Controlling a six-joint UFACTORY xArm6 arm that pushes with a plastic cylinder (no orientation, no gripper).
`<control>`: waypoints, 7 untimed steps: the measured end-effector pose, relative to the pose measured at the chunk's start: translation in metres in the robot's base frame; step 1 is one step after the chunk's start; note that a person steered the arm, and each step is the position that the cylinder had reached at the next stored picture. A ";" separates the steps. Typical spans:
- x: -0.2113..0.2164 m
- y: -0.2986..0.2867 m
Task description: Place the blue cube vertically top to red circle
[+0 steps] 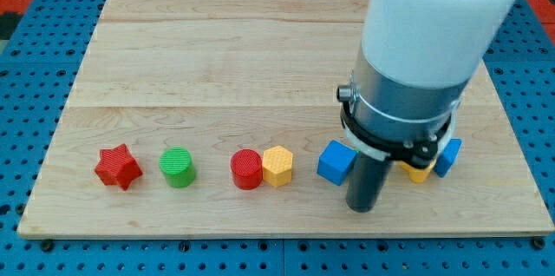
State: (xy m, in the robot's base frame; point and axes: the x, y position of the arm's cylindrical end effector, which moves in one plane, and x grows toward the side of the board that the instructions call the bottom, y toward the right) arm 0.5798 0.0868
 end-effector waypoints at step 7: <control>-0.163 -0.093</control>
State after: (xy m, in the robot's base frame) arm 0.4163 -0.0059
